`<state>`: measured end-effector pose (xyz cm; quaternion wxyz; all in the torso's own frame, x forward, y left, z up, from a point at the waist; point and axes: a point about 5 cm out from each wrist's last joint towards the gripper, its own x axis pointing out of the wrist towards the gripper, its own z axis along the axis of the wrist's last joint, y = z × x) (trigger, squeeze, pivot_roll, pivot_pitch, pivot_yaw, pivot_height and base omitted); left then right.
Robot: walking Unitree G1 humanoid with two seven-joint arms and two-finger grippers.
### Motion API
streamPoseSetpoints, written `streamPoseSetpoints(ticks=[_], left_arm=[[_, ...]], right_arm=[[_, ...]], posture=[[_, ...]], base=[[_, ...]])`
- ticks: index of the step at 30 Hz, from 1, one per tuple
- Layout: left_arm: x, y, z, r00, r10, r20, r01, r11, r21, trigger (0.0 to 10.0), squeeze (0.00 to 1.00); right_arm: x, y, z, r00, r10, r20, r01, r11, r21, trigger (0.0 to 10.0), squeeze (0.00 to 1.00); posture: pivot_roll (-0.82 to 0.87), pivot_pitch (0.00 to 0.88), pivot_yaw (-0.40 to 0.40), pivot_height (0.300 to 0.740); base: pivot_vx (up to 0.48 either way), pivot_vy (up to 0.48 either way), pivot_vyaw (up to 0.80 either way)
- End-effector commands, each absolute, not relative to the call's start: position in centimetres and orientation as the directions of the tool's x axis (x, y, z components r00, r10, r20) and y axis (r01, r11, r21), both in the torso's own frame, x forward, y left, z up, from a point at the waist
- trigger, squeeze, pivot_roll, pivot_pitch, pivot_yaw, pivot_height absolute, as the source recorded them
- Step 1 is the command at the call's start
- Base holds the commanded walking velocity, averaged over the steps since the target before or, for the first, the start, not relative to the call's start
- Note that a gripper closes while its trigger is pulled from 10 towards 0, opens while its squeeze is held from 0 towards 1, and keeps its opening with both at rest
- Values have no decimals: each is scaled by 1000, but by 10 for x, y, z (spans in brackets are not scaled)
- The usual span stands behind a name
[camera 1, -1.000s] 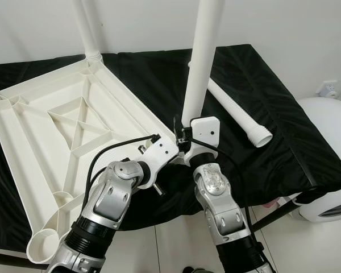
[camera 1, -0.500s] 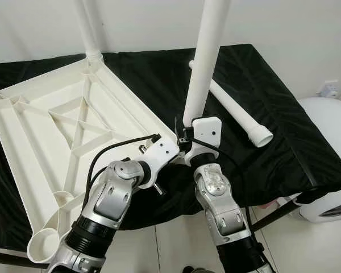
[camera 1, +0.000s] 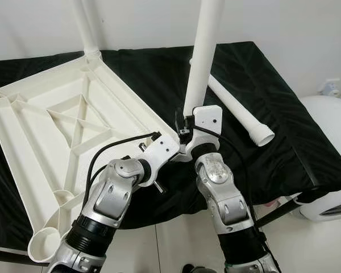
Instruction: Building children table
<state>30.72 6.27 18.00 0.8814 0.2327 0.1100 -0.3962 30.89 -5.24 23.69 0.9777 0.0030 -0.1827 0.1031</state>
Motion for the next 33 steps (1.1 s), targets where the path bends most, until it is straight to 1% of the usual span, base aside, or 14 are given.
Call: streamPoseSetpoints(ticks=[1, 5, 12, 17, 19, 20, 22, 23, 24, 25, 28, 29, 30, 33], left_arm=[[304, 54, 174, 677, -648, -349, 736, 599, 315, 10000, 0], [303, 54, 174, 676, -649, -349, 737, 597, 316, 10000, 0], [303, 53, 175, 675, -651, -348, 738, 596, 316, 10000, 0], [303, 54, 175, 676, -649, -349, 737, 597, 317, 10000, 0], [303, 55, 174, 677, -647, -351, 736, 598, 318, 10000, 0], [303, 55, 174, 677, -647, -351, 736, 598, 318, 10000, 0], [300, 57, 172, 666, -652, -361, 746, 584, 322, 10000, 0], [300, 57, 172, 666, -652, -361, 746, 584, 322, 10000, 0], [298, 57, 170, 658, -657, -368, 753, 572, 325, 10000, 0], [298, 57, 170, 658, -657, -368, 753, 572, 325, 10000, 0], [293, 62, 163, 636, -660, -399, 771, 537, 342, 10000, 0], [293, 62, 163, 636, -660, -399, 771, 537, 342, 10000, 0], [292, 64, 161, 632, -658, -409, 775, 529, 346, 10000, 0], [290, 66, 158, 626, -658, -418, 779, 519, 352, 10000, 0]], right_arm=[[304, -40, 255, 883, 217, 415, -242, 970, 9, 10000, 0], [302, -40, 258, 878, 224, 424, -249, 968, 5, 10000, 0], [302, -42, 251, 888, 241, 391, -263, 965, 3, 10000, 0], [303, -52, 246, 881, 286, 376, -306, 952, -8, 10000, 0], [306, -67, 242, 867, 351, 353, -371, 929, -11, 10000, 0], [306, -67, 242, 867, 351, 353, -371, 929, -11, 10000, 0], [312, -88, 237, 856, 409, 316, -422, 906, -30, 10000, 0], [312, -88, 237, 856, 409, 316, -422, 906, -30, 10000, 0], [315, -99, 235, 851, 433, 295, -440, 897, -48, 10000, 0], [315, -99, 235, 851, 433, 295, -440, 897, -48, 10000, 0], [326, -133, 235, 843, 483, 237, -471, 875, -107, 10000, 0], [326, -133, 235, 843, 483, 237, -471, 875, -107, 10000, 0], [328, -141, 236, 841, 491, 228, -477, 871, -114, 10000, 0], [330, -147, 238, 826, 519, 219, -506, 854, -118, 10000, 0]], posture=[[-64, 186, 3, 740], [-66, 185, 3, 740], [-66, 185, 3, 740], [-64, 184, 2, 740], [-67, 184, 2, 740], [-67, 184, 2, 740], [-76, 183, 4, 740], [-76, 183, 4, 740], [-79, 182, 5, 740], [-79, 182, 5, 740], [-84, 179, 5, 740], [-84, 179, 5, 740], [-84, 179, 5, 740], [-83, 177, 2, 740]], base=[[0, 0, 0], [0, 0, 0], [0, 0, 0], [0, 0, 0], [0, 0, 0], [0, 0, 0], [0, 0, 0], [0, 0, 0], [0, 0, 0], [0, 0, 0], [0, 0, 0], [0, 0, 0], [0, 0, 0], [0, 0, 0]])
